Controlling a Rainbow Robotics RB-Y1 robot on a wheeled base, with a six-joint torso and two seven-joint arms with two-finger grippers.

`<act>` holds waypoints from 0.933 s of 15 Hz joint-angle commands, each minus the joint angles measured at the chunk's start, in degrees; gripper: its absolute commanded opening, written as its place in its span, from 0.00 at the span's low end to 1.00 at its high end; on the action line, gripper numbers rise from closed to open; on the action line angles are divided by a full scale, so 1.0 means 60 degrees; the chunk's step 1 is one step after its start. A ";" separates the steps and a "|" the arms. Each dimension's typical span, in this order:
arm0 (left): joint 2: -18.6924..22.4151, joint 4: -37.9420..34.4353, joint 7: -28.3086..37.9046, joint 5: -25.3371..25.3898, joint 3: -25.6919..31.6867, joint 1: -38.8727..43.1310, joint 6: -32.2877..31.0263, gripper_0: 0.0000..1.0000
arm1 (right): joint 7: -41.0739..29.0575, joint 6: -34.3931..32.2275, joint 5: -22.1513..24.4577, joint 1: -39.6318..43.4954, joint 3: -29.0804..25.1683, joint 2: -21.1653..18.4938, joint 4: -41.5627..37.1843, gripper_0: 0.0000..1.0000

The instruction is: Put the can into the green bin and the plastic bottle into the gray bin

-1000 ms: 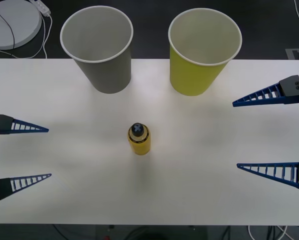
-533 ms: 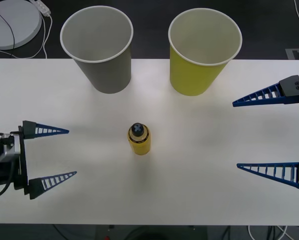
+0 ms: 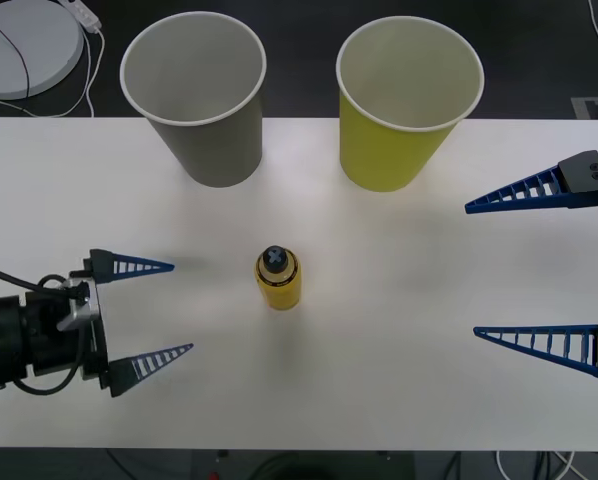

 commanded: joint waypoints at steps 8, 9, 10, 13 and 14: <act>-0.1674 0.0067 0.0337 -0.1421 -0.0268 -0.0063 0.0401 1.00 | 0.0000 0.0000 0.0001 0.0000 0.0000 -0.0001 -0.0001 1.00; -0.1791 0.0081 0.0366 -0.1524 -0.0400 -0.0122 0.0416 1.00 | 0.0000 0.0000 0.0001 0.0000 0.0000 -0.0001 -0.0001 1.00; -0.1806 0.0081 0.0381 -0.1524 -0.0503 -0.0166 0.0475 1.00 | 0.0000 0.0000 0.0001 0.0000 0.0000 -0.0001 -0.0001 1.00; -0.1835 0.0081 0.0498 -0.1655 -0.0957 -0.0430 0.0899 1.00 | 0.0000 0.0000 0.0001 0.0000 0.0000 -0.0001 -0.0001 1.00; -0.1820 0.0081 0.0542 -0.1670 -0.1103 -0.0503 0.1060 1.00 | 0.0000 0.0000 0.0001 0.0000 0.0000 -0.0001 -0.0001 1.00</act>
